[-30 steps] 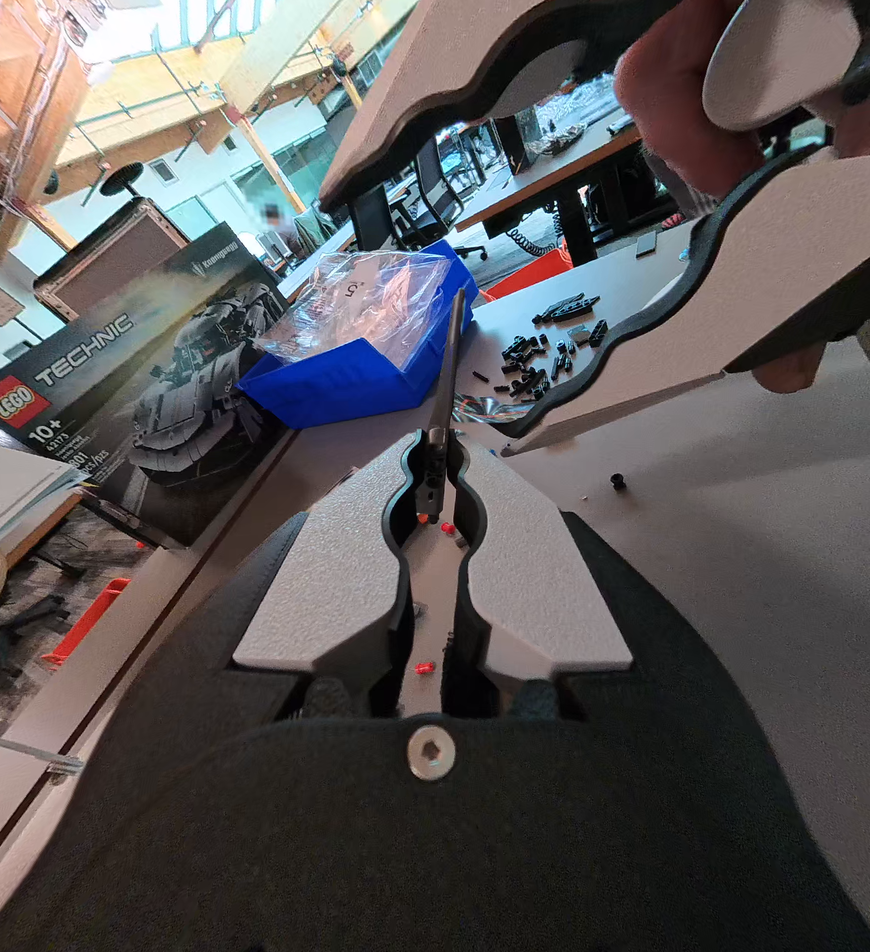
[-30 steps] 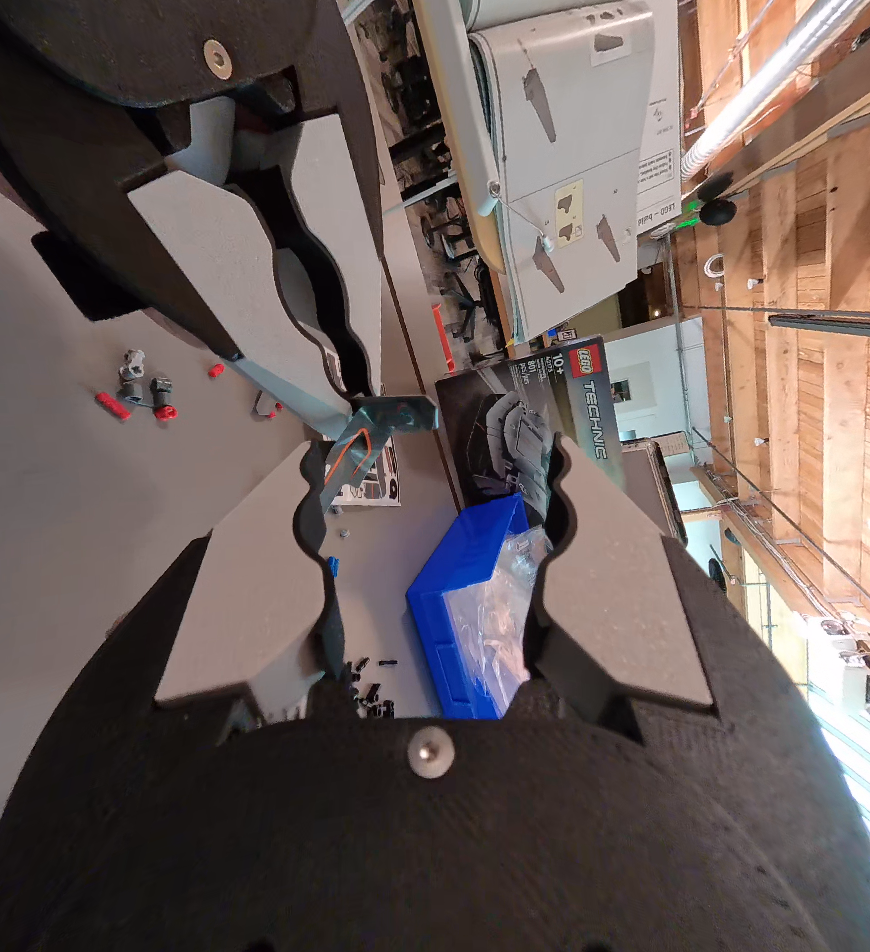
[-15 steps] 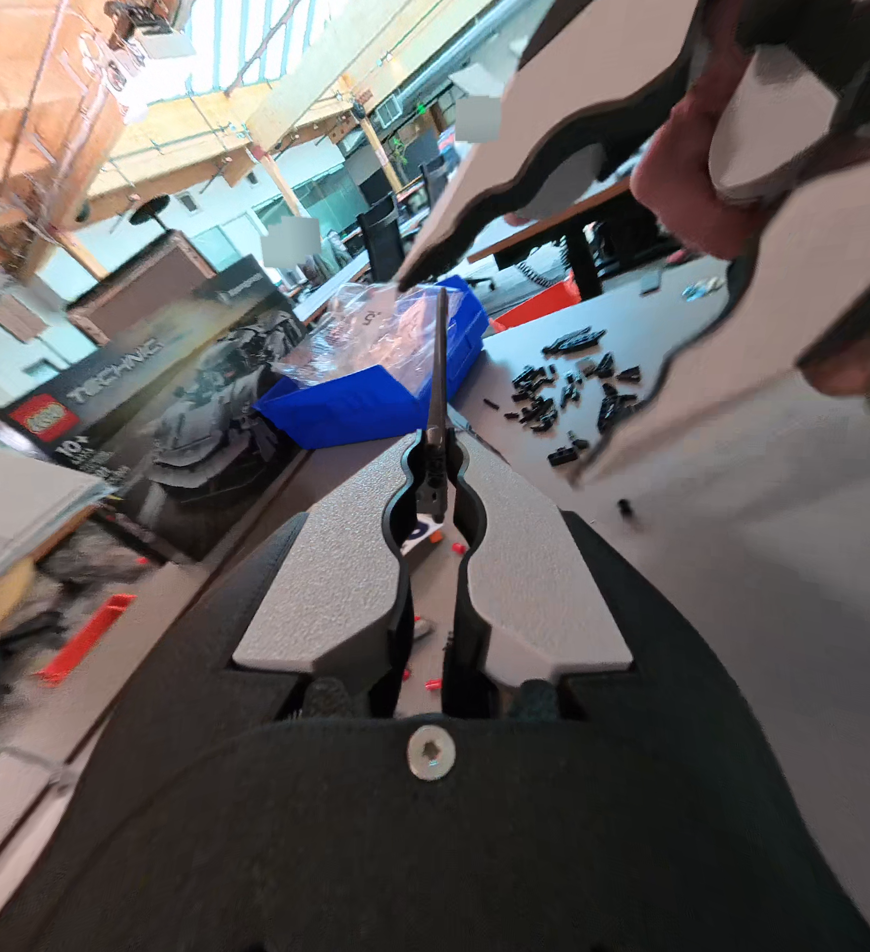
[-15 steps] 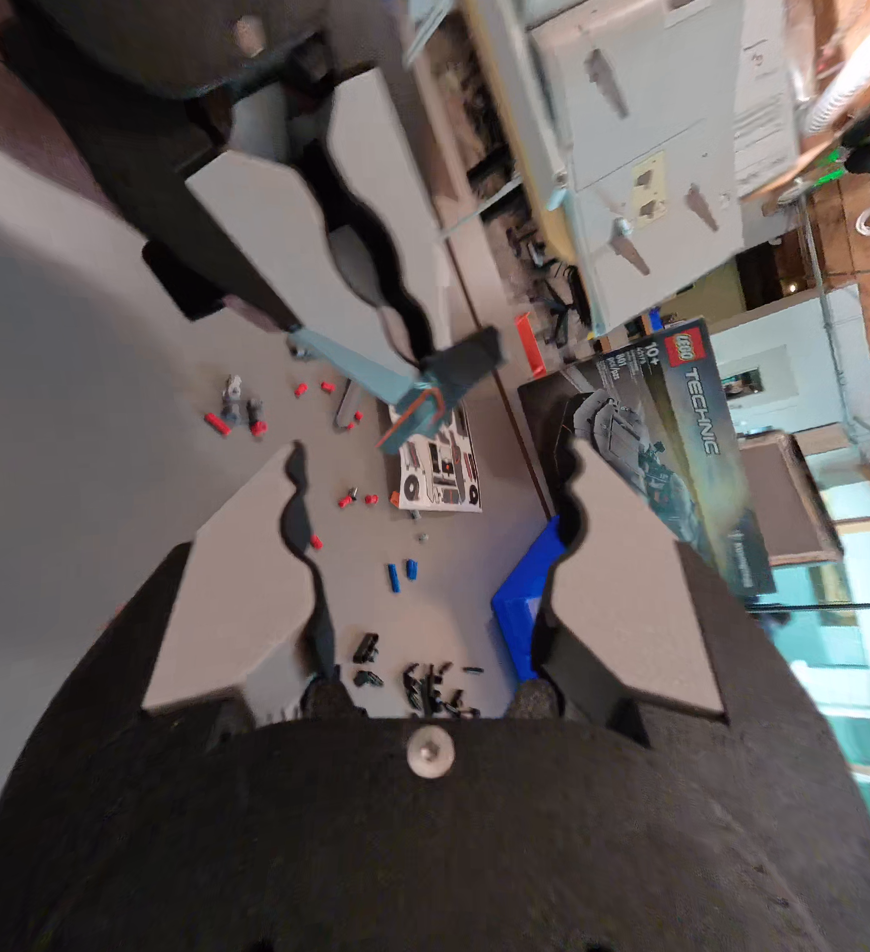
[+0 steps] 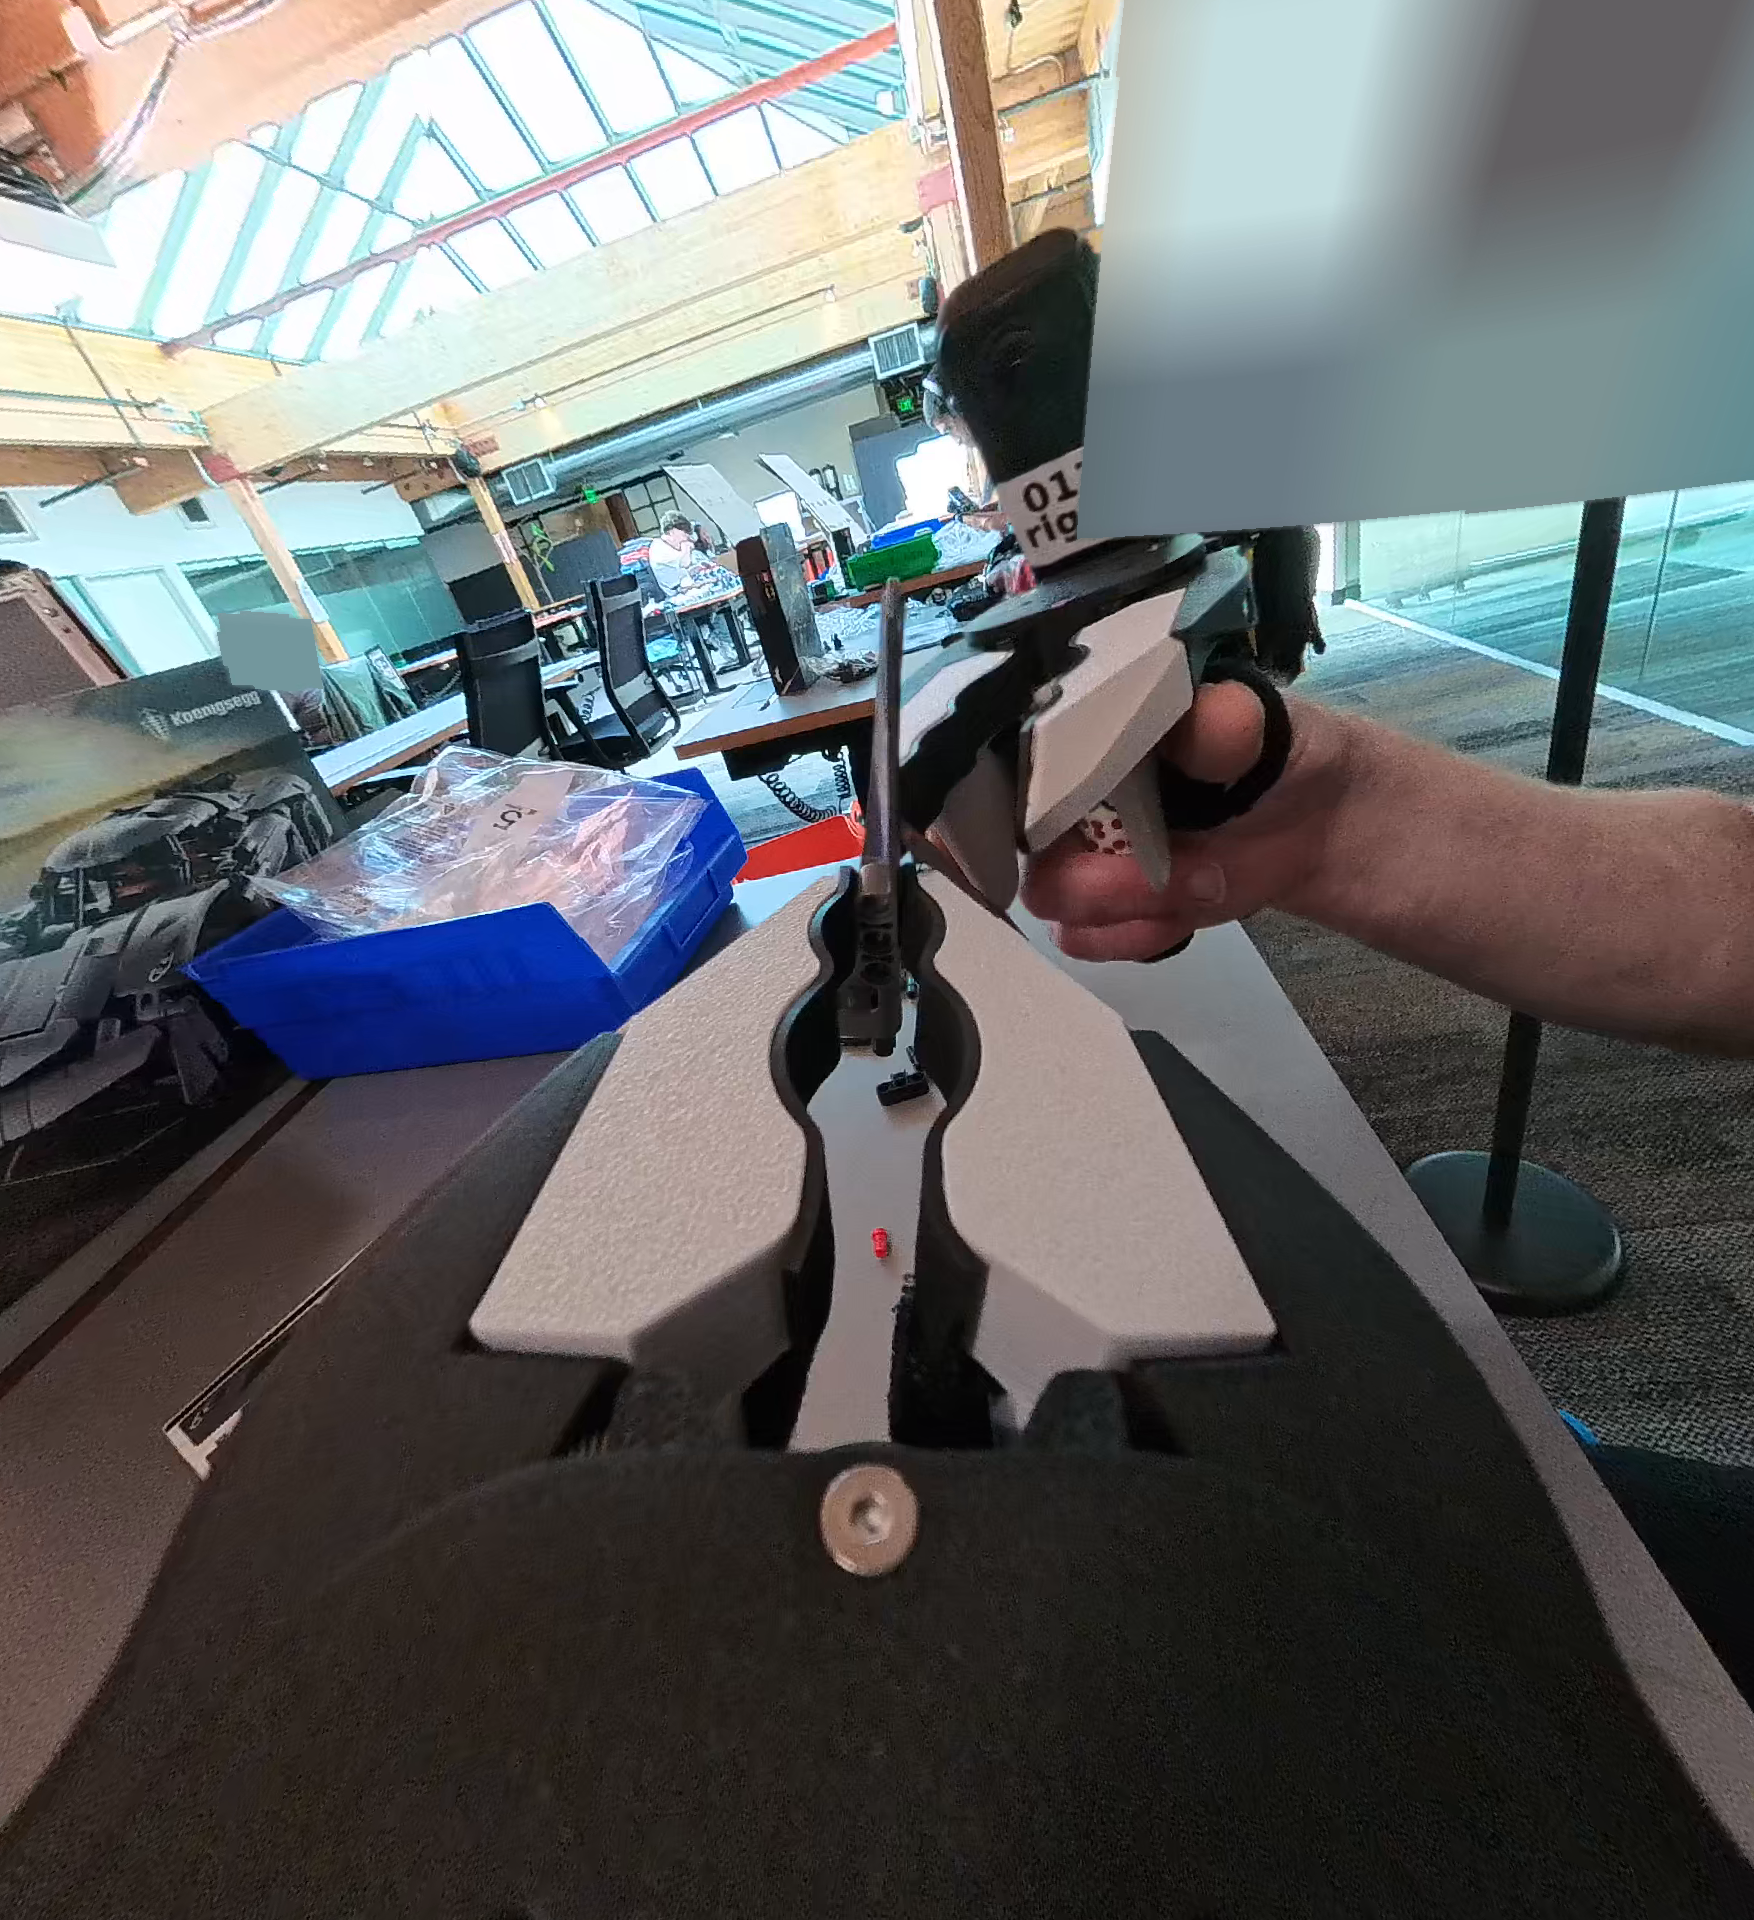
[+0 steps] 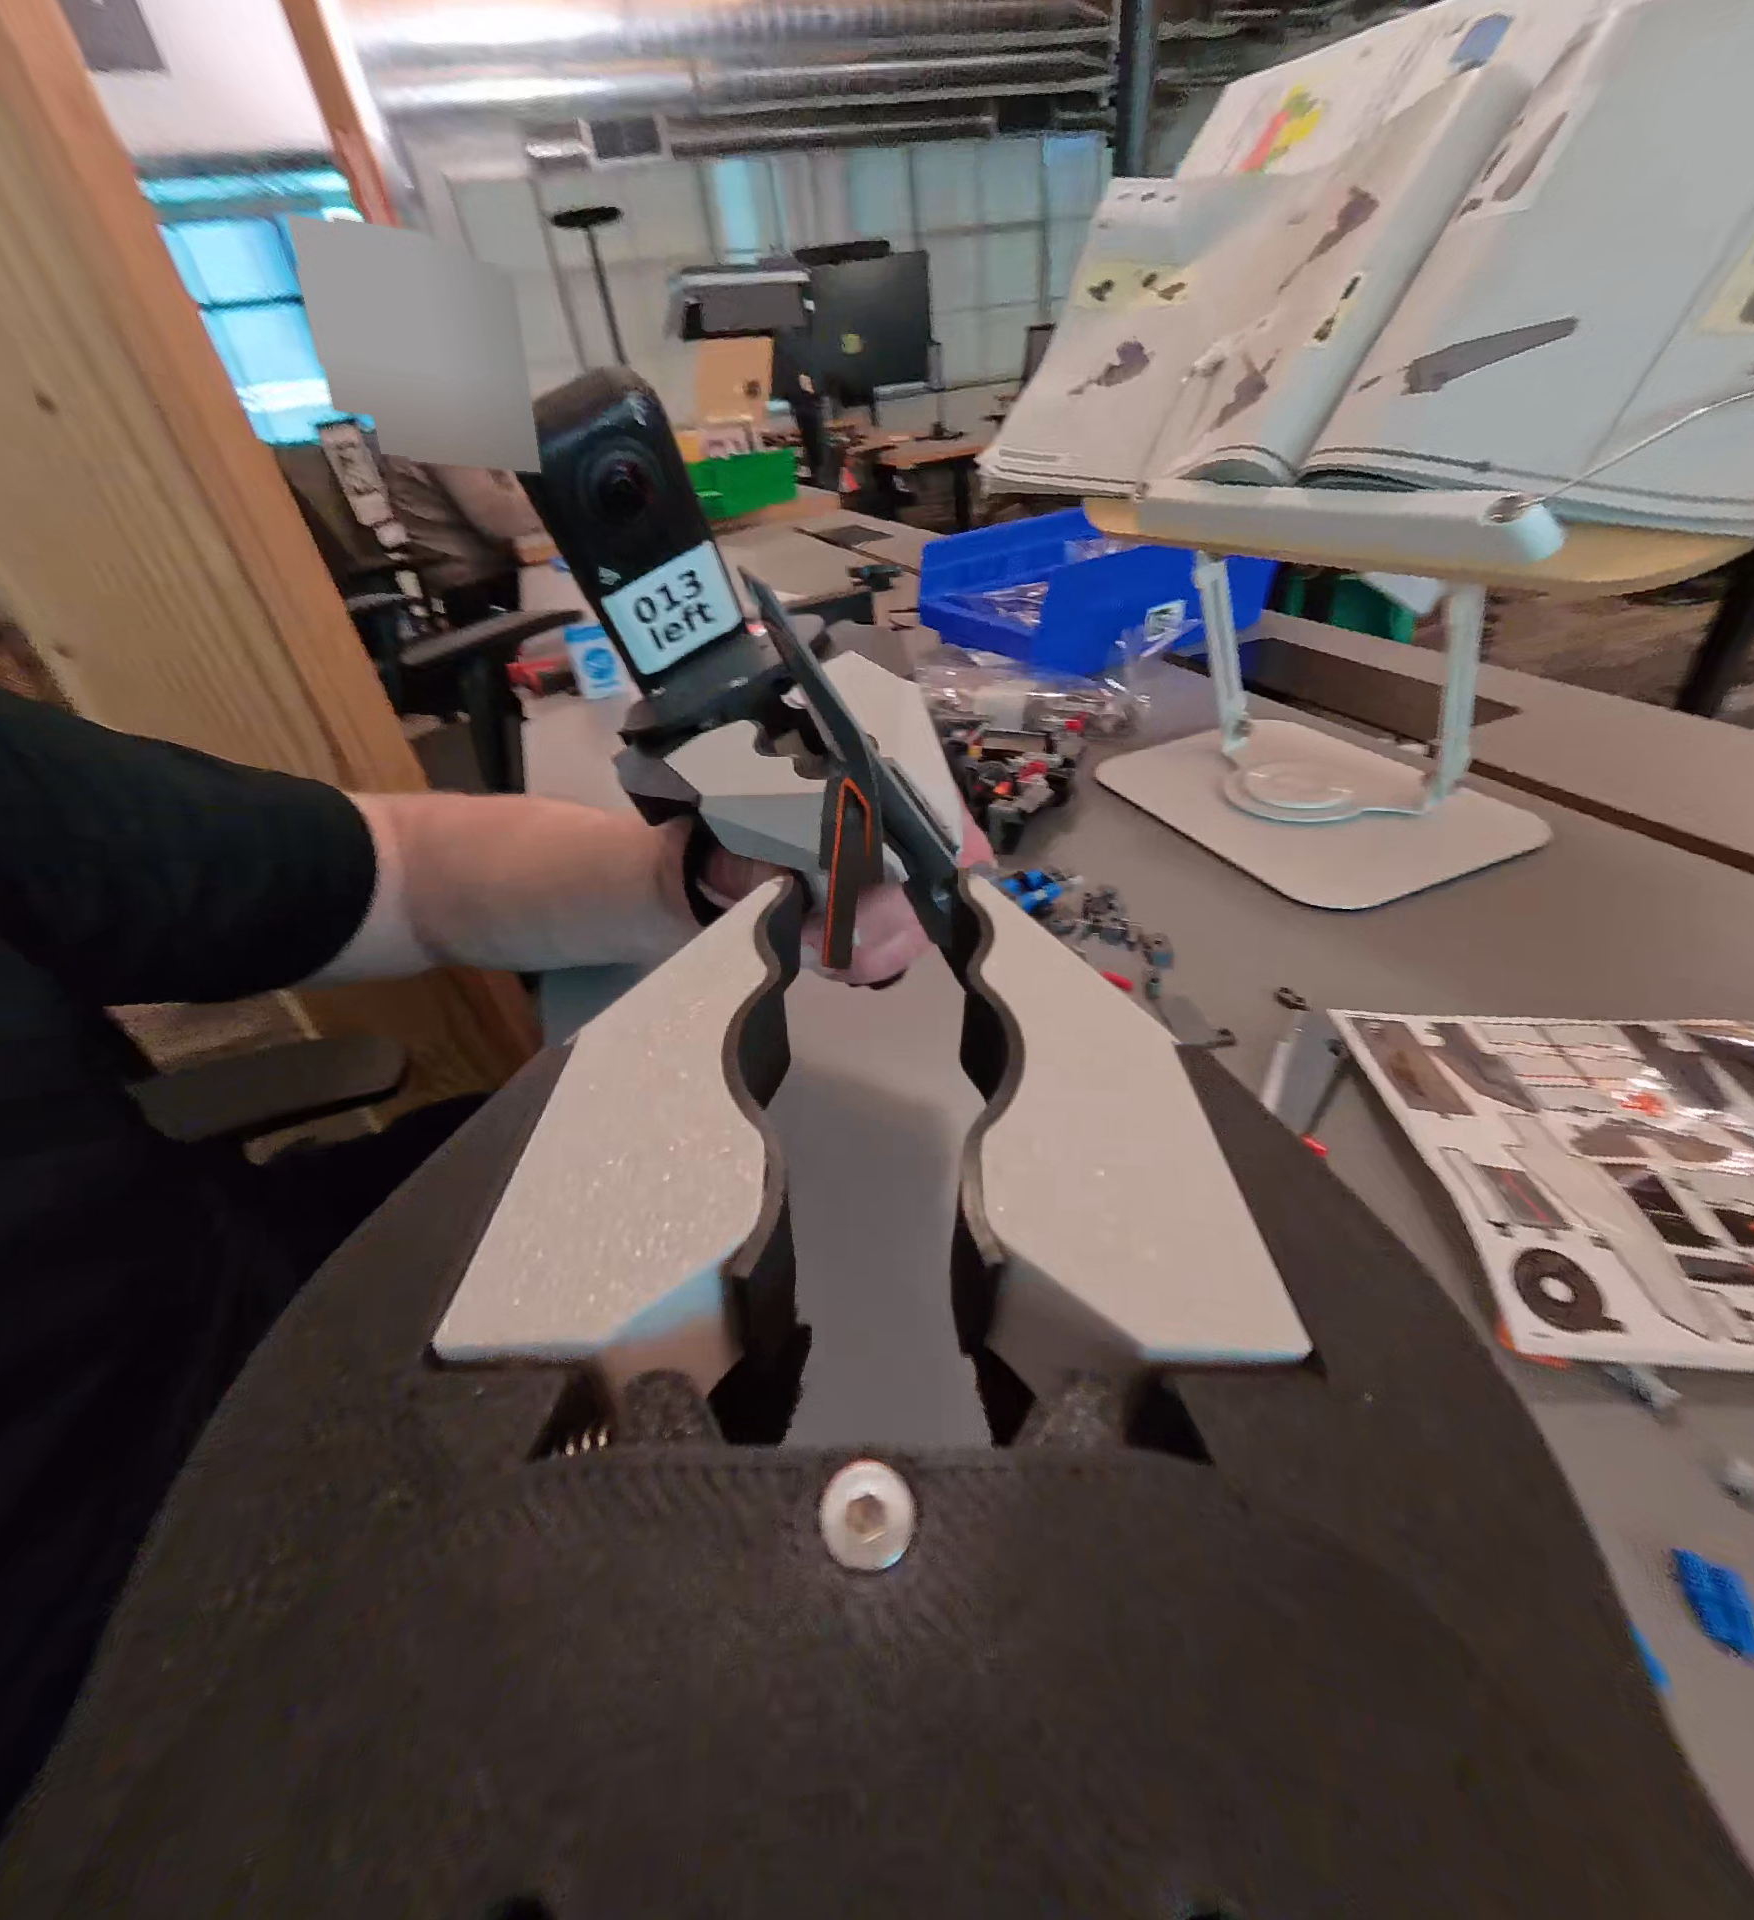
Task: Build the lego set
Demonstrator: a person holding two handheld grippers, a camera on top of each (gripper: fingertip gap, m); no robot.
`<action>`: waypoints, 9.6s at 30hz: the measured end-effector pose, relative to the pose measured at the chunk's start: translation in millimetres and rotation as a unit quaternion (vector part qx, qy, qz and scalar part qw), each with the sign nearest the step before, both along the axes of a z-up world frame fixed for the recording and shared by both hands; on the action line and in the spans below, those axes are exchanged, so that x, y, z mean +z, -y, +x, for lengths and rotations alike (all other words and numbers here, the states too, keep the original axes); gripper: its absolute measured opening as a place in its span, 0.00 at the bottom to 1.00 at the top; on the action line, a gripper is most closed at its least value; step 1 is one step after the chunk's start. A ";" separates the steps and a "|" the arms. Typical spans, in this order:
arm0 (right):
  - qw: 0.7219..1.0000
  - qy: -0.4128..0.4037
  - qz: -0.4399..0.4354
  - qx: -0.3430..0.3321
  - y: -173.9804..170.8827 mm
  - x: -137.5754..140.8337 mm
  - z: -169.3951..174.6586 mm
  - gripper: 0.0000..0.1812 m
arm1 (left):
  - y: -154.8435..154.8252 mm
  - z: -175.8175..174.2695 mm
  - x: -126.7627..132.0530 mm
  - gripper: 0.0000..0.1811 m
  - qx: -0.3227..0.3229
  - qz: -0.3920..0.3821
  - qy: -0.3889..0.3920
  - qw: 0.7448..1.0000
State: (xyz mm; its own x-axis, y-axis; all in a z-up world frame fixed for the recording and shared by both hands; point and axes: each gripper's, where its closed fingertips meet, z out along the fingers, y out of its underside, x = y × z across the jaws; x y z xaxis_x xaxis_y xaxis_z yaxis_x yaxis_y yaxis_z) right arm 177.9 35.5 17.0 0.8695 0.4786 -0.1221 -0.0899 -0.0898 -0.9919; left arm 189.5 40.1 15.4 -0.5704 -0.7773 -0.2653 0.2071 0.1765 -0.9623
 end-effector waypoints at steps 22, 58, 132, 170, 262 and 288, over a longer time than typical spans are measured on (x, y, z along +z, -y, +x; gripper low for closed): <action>0.999 -0.029 0.007 0.014 -2.5 -0.9 -1.0 0.10 | -0.2 0.2 1.0 0.02 0.008 0.004 0.005 1.000; 0.983 -0.163 0.055 0.070 4.2 17.3 -17.2 0.00 | -14.1 3.5 7.9 0.02 0.061 0.033 0.038 0.997; 0.974 -0.214 0.077 0.000 -18.7 5.5 1.9 0.00 | -33.4 17.4 0.0 0.02 0.008 -0.184 -0.111 0.977; 0.951 -0.304 0.040 -0.044 -48.1 -36.2 43.5 0.00 | -55.9 48.6 -54.5 0.04 0.004 -0.317 -0.260 0.912; 0.956 -0.290 -0.008 -0.038 -46.8 -49.2 24.1 0.00 | -79.2 36.0 -27.9 0.00 0.026 -0.236 -0.220 0.946; 0.954 -0.299 0.034 -0.010 -31.8 -2.8 13.7 0.00 | -72.0 29.4 -12.4 0.00 0.071 -0.123 -0.131 0.981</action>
